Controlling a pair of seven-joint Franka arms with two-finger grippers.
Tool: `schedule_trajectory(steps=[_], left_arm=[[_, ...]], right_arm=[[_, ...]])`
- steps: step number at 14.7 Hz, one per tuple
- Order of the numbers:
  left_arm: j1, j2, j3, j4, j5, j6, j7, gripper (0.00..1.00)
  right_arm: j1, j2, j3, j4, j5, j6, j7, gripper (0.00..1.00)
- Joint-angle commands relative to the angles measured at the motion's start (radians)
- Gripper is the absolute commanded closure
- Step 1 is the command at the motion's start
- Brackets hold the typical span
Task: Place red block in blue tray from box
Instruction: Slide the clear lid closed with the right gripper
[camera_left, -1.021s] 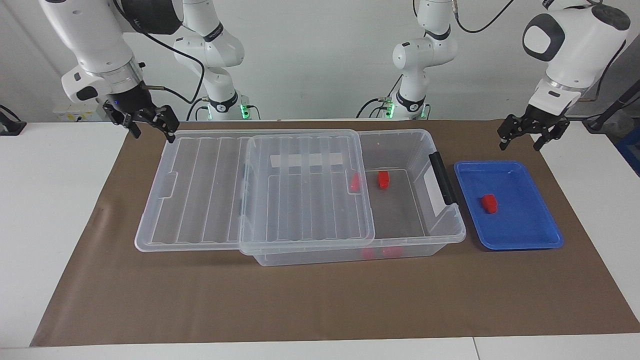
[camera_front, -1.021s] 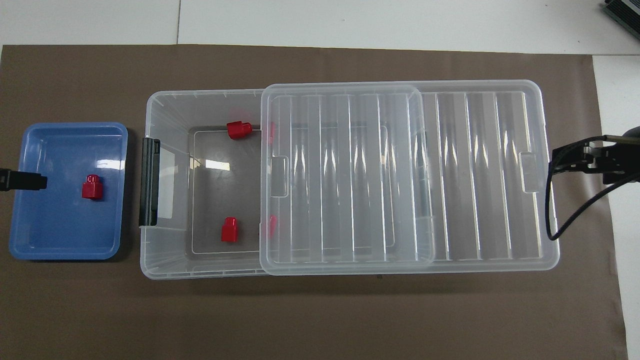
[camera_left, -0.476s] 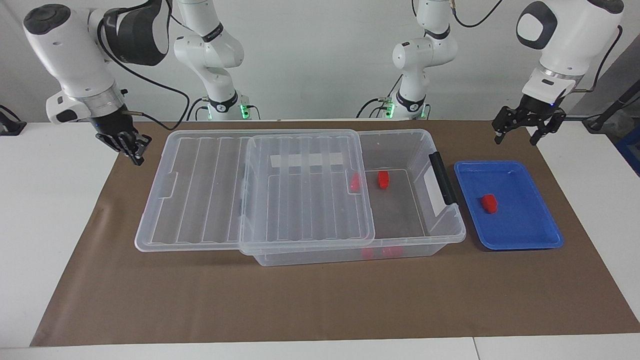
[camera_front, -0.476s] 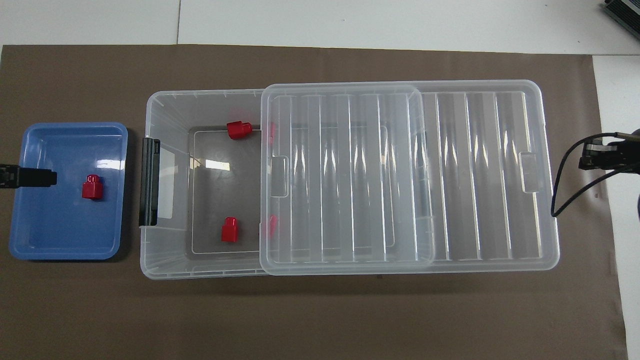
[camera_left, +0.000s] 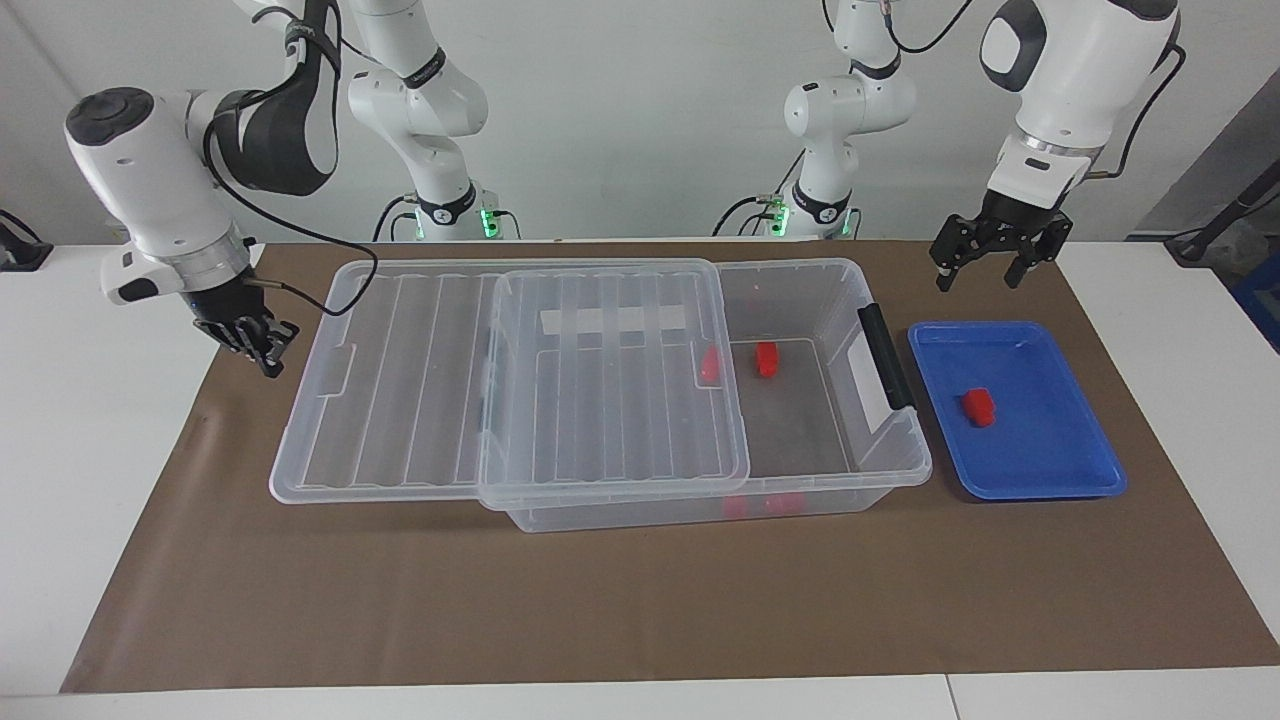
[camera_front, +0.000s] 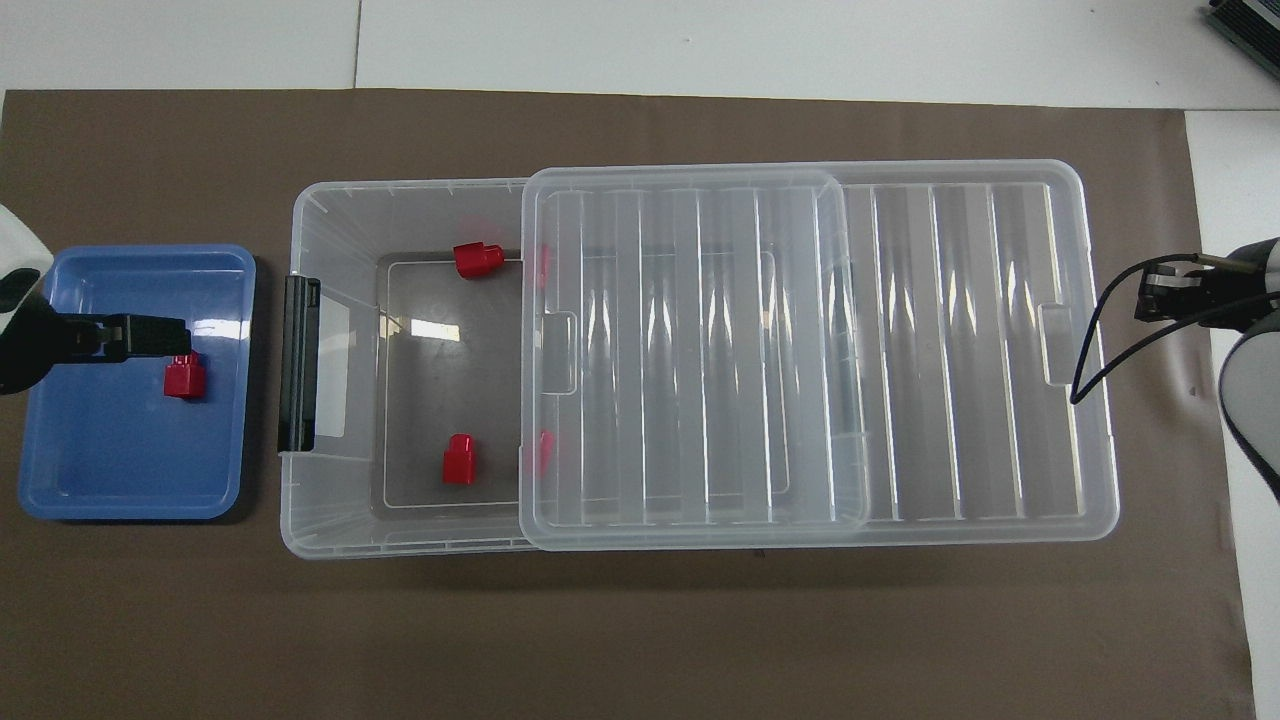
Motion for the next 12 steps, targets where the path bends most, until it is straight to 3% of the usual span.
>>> schedule_trajectory(steps=[1, 4, 8, 12], left_arm=[[-0.104, 0.068, 0.121, 0.084, -0.007, -0.068, -0.014, 0.00], [-0.123, 0.119, 0.132, 0.192, -0.004, -0.145, -0.015, 0.00], [-0.123, 0.140, 0.137, 0.261, 0.030, -0.217, 0.012, 0.00], [-0.123, 0.122, 0.156, 0.244, 0.035, -0.194, 0.014, 0.00]], right_arm=[[-0.019, 0.016, 0.010, -0.022, 0.006, 0.035, -0.047, 1.00], [-0.009, 0.013, 0.011, -0.041, 0.006, 0.034, -0.044, 1.00], [0.030, 0.008, 0.014, -0.049, 0.006, 0.019, -0.047, 1.00], [0.091, -0.004, 0.019, -0.049, 0.009, -0.014, -0.044, 1.00]])
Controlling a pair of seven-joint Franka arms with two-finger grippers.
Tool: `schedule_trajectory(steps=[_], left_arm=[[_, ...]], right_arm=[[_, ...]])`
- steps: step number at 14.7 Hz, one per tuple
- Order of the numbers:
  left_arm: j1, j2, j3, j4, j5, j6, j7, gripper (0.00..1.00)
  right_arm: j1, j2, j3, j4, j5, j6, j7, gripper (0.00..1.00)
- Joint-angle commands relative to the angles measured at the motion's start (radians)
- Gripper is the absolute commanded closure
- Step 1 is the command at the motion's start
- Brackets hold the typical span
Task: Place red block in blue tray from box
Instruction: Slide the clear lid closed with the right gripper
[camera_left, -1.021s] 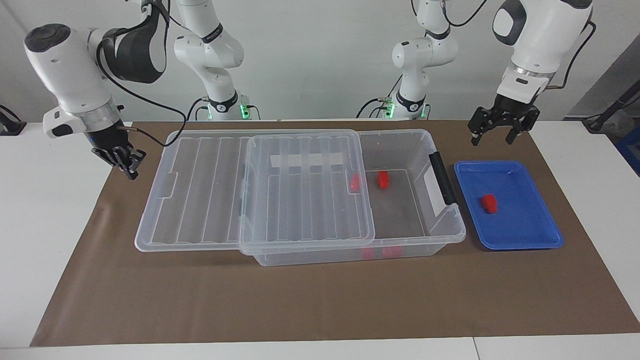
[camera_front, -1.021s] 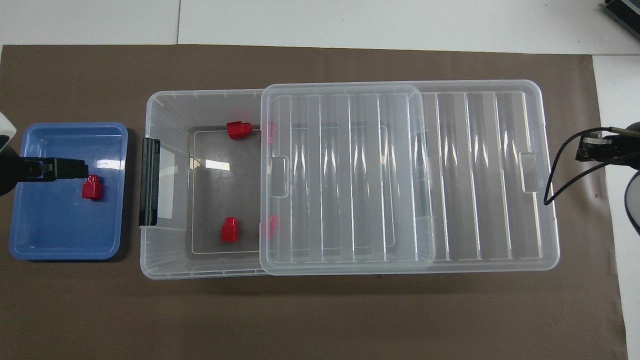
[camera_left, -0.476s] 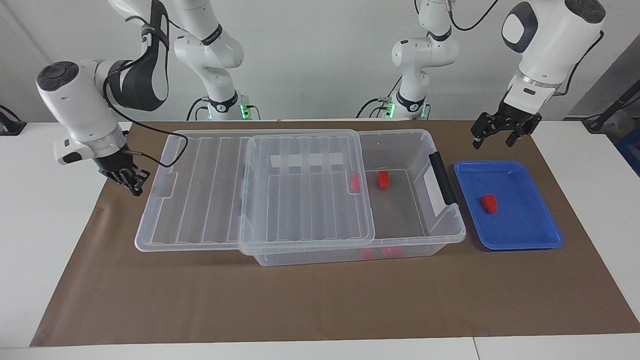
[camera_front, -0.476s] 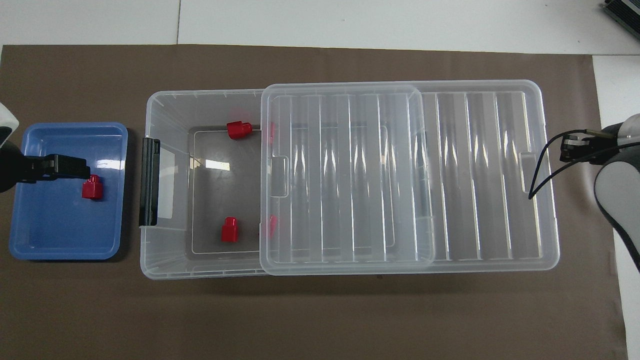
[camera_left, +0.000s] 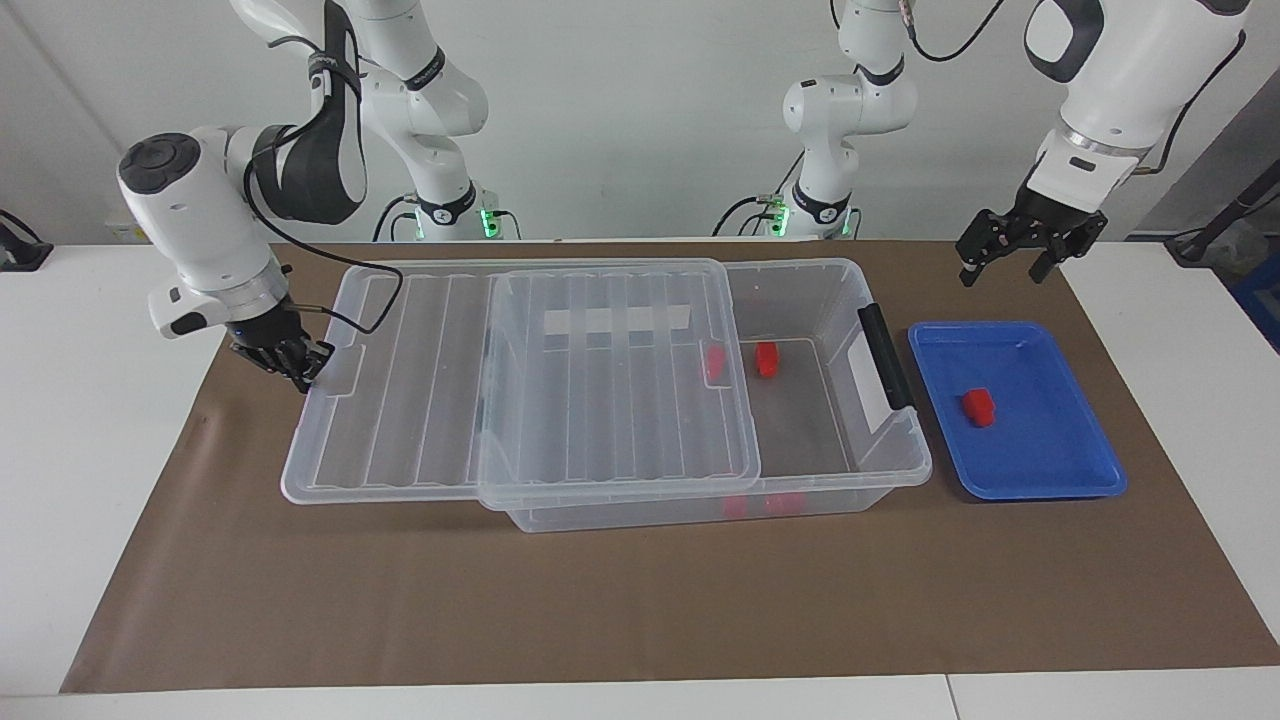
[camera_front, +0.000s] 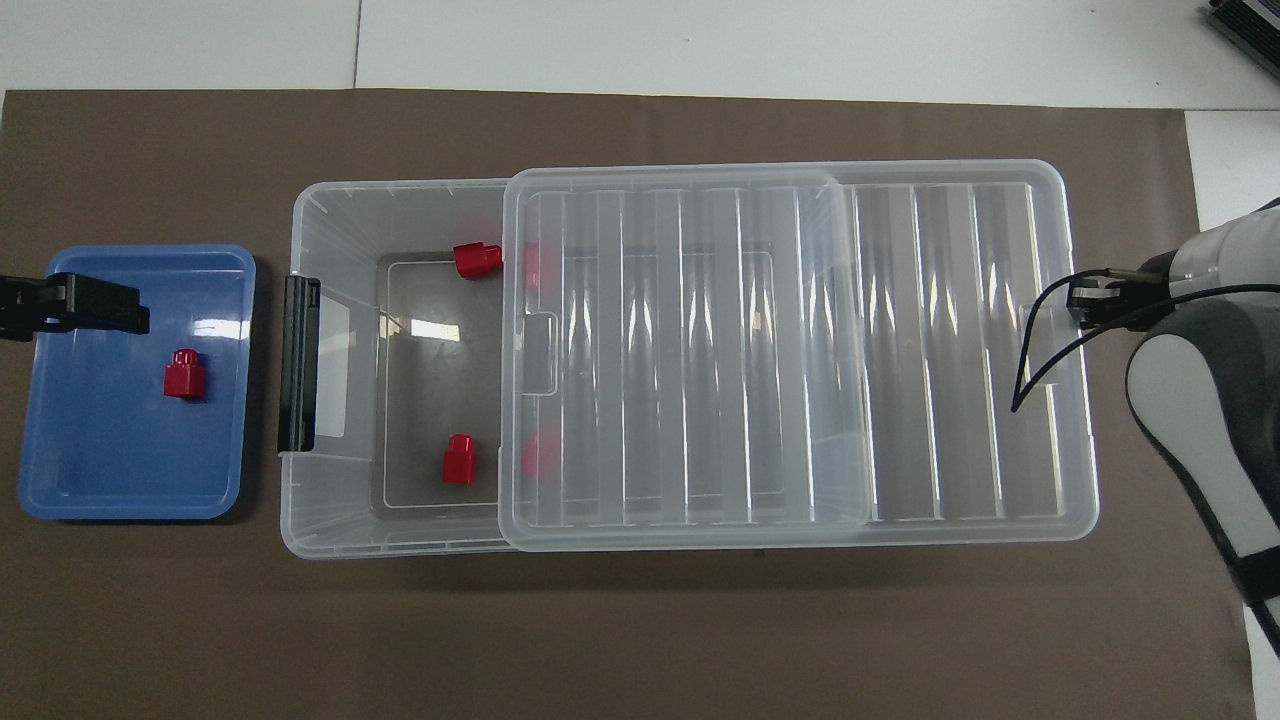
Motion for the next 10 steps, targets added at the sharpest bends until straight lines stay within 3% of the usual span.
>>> schedule_trajectory(steps=[1, 5, 10], left_arm=[[-0.026, 0.008, 0.056, -0.018, 0.019, -0.024, 0.011, 0.00], [-0.067, 0.026, 0.057, 0.001, 0.019, 0.006, -0.003, 0.00], [-0.070, -0.015, 0.044, -0.006, 0.019, 0.006, 0.005, 0.00]], right_arm=[[0.034, -0.031, 0.005, -0.023, 0.009, -0.031, -0.026, 1.00], [0.103, -0.039, 0.005, -0.030, 0.012, -0.048, -0.022, 1.00], [0.154, -0.053, 0.007, -0.052, 0.087, -0.080, -0.006, 1.00]])
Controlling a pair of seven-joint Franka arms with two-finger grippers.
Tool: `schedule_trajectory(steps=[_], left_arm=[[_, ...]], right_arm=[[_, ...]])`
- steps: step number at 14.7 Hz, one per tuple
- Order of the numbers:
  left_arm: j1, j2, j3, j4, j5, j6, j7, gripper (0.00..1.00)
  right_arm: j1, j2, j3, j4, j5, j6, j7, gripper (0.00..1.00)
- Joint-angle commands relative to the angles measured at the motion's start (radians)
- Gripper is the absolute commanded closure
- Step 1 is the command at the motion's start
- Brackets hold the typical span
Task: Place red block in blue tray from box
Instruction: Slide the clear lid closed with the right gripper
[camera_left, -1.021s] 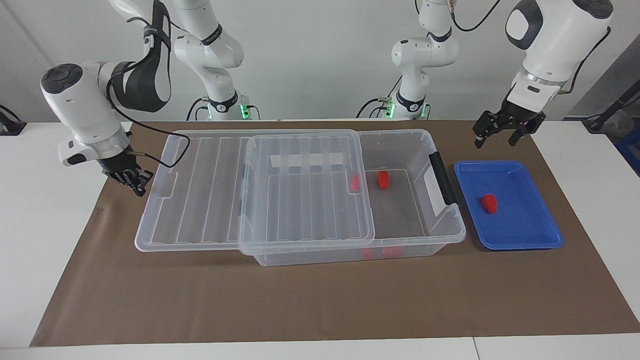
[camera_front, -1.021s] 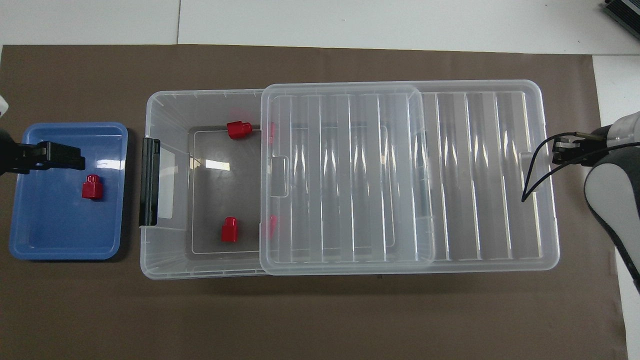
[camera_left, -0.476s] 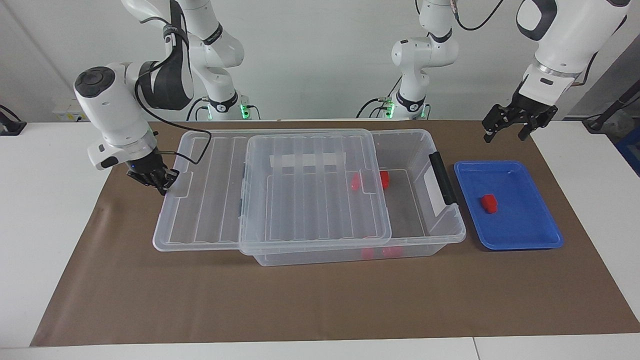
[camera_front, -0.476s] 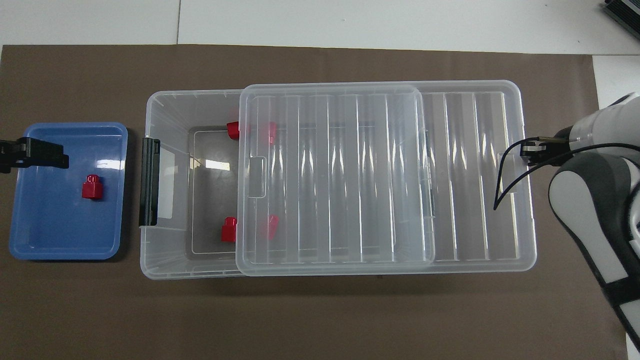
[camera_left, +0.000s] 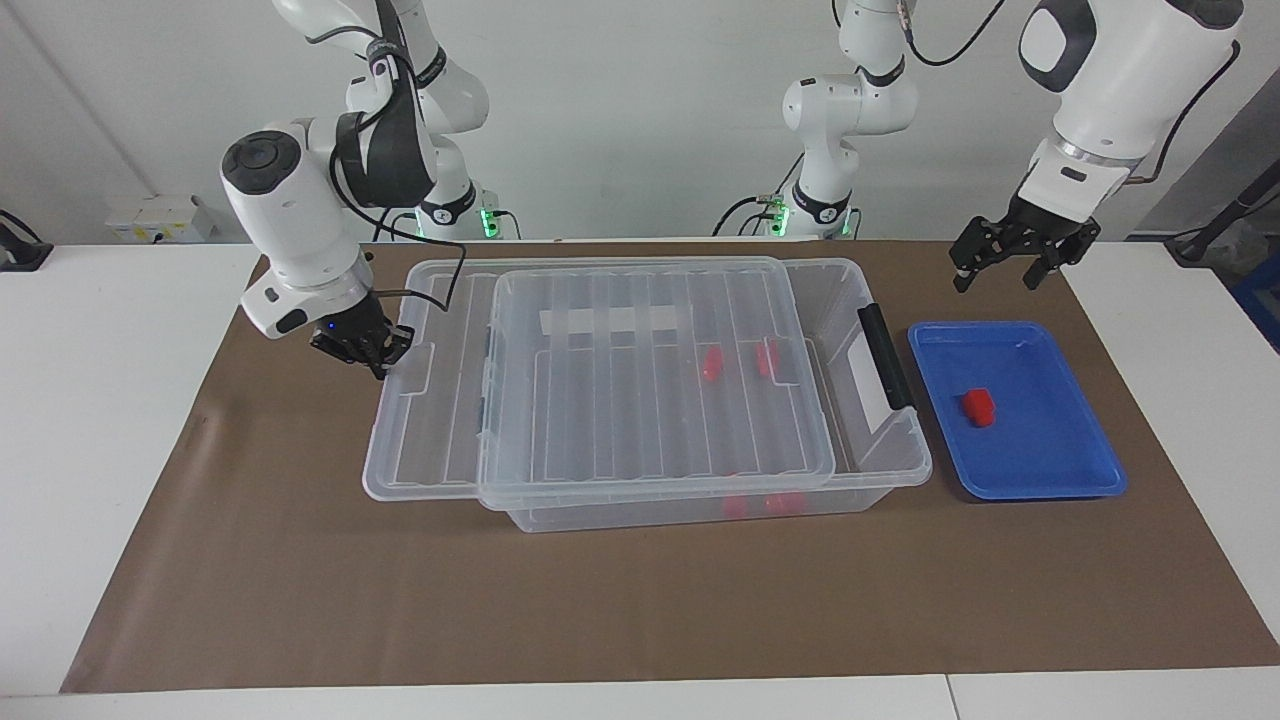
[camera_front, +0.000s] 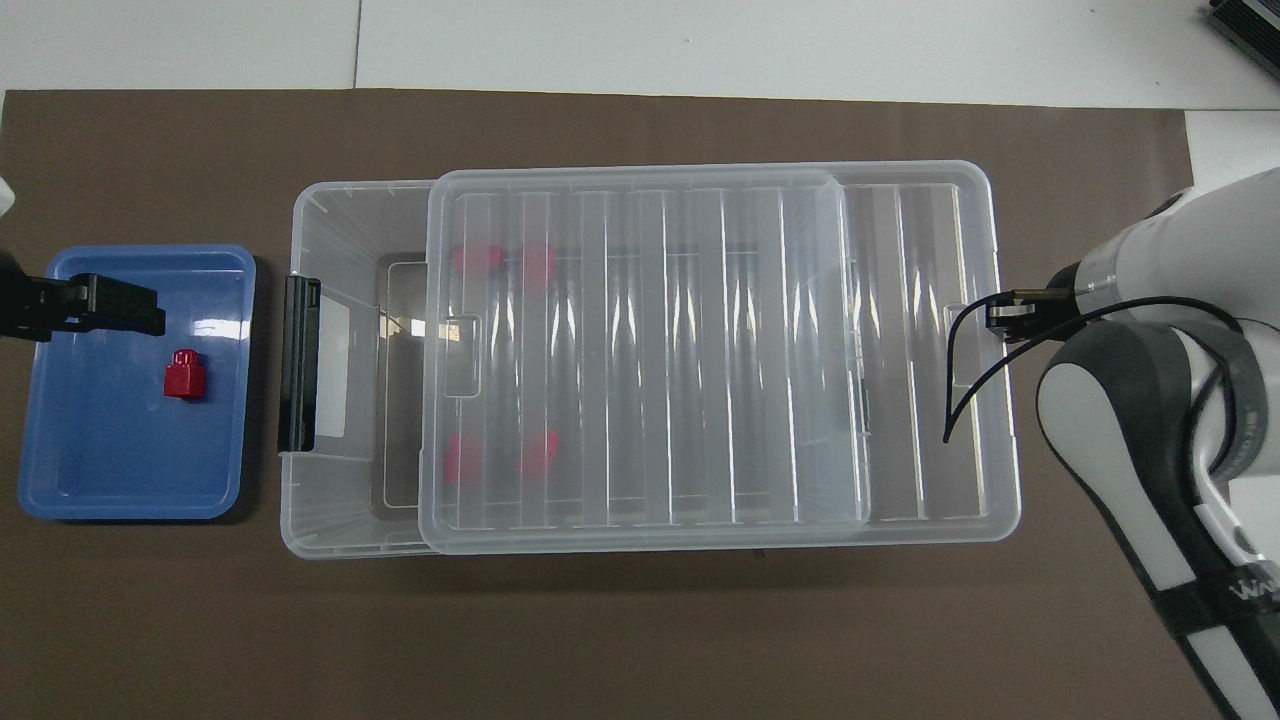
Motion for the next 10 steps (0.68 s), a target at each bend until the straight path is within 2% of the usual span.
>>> schedule_trajectory(steps=[1, 10], left_arm=[[-0.012, -0.025, 0.011, -0.009, 0.018, -0.006, 0.002, 0.00], [0.000, -0.027, 0.015, -0.009, 0.018, -0.012, -0.001, 0.00]], right_arm=[[0.033, -0.036, 0.000, -0.043, 0.058, -0.005, -0.005, 1.00], [0.111, -0.050, 0.000, -0.072, 0.086, 0.004, 0.026, 1.00]])
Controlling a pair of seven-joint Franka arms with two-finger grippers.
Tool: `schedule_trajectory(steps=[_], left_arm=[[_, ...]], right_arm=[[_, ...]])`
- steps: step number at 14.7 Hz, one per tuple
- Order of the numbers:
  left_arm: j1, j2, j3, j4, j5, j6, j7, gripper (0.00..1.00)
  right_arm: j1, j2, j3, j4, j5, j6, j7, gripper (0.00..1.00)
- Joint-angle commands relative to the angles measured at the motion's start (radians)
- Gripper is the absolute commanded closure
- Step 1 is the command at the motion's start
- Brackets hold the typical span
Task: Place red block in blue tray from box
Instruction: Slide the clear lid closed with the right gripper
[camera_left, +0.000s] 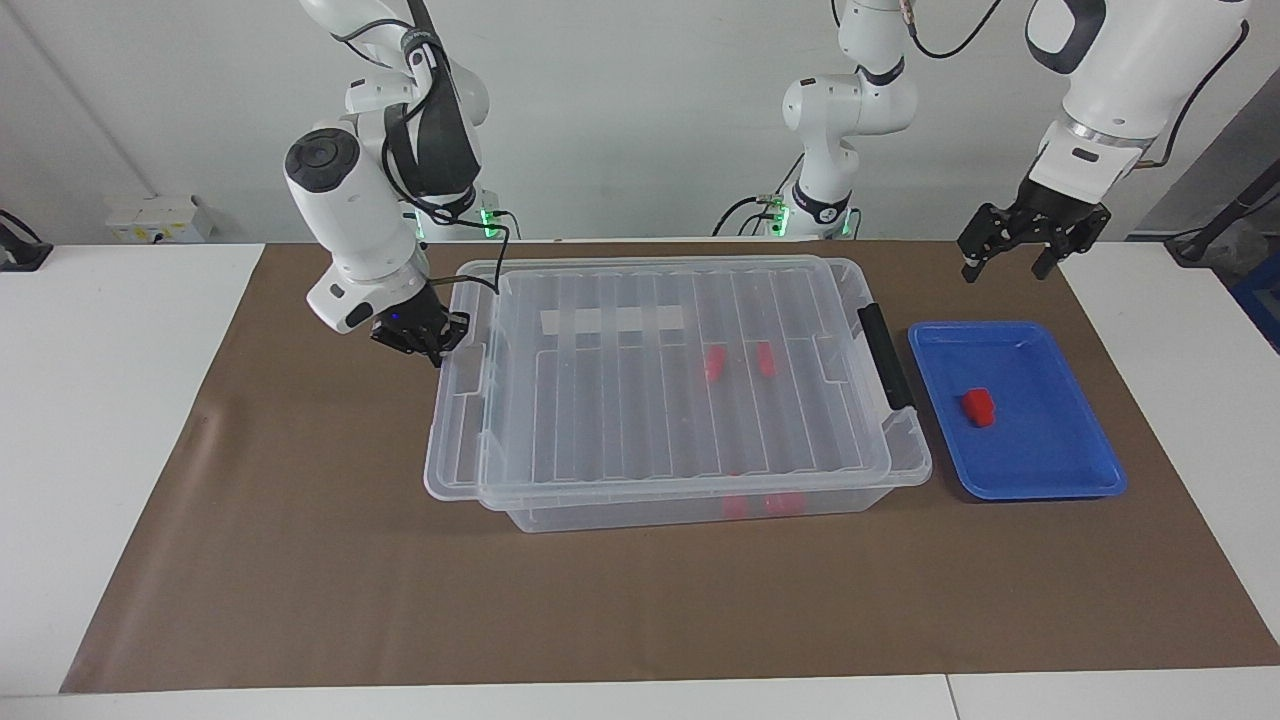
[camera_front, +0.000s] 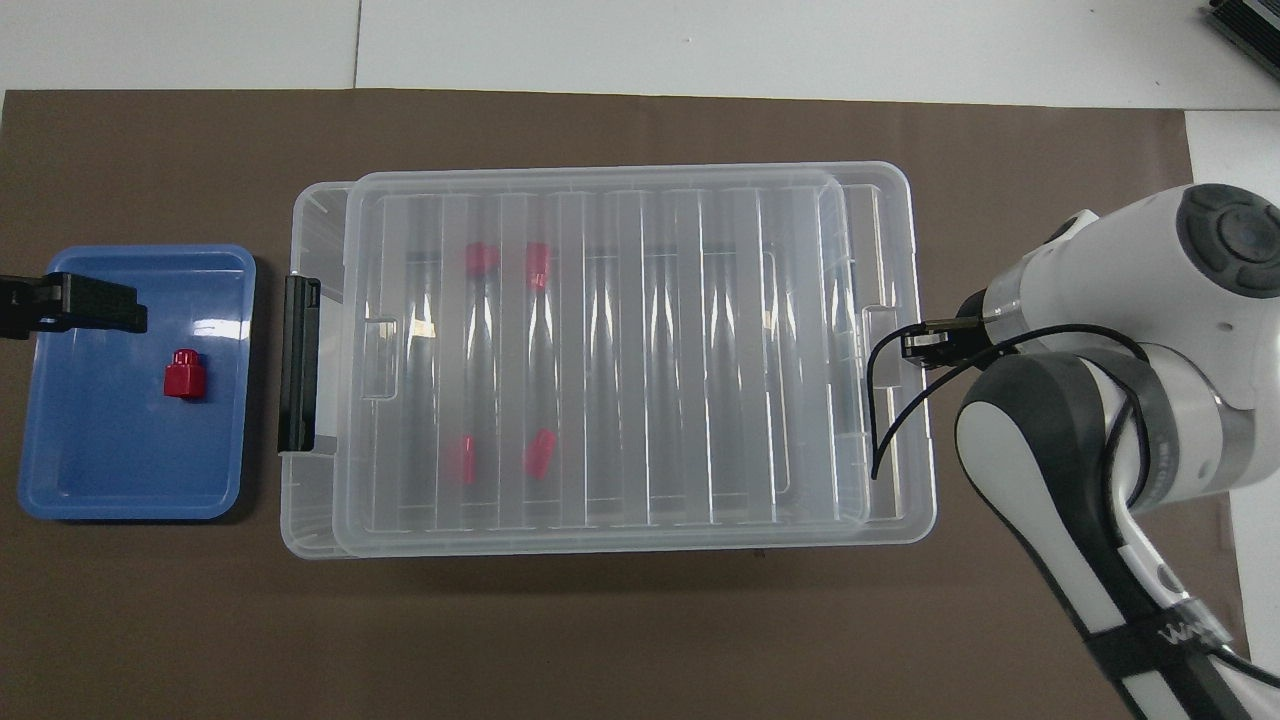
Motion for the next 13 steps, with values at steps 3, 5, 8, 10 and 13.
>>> schedule_trajectory(steps=[3, 5, 8, 10, 13], left_arm=[[0.000, -0.013, 0.003, -0.009, 0.018, -0.010, -0.001, 0.00], [0.000, -0.013, 0.003, -0.009, 0.018, -0.010, -0.001, 0.00], [0.000, -0.013, 0.003, -0.009, 0.018, -0.010, -0.001, 0.00], [0.000, -0.013, 0.003, -0.009, 0.018, -0.010, -0.001, 0.00], [0.000, -0.013, 0.003, -0.009, 0.018, -0.010, -0.001, 0.00]], right_arm=[[0.023, -0.040, 0.000, -0.055, 0.032, 0.014, 0.017, 1.00], [0.047, -0.040, 0.000, -0.057, 0.032, 0.014, 0.037, 1.00], [0.054, -0.040, 0.000, -0.058, 0.032, 0.016, 0.043, 1.00], [0.054, -0.040, 0.000, -0.058, 0.032, 0.020, 0.043, 1.00], [0.054, -0.040, 0.000, -0.058, 0.032, 0.020, 0.042, 1.00]])
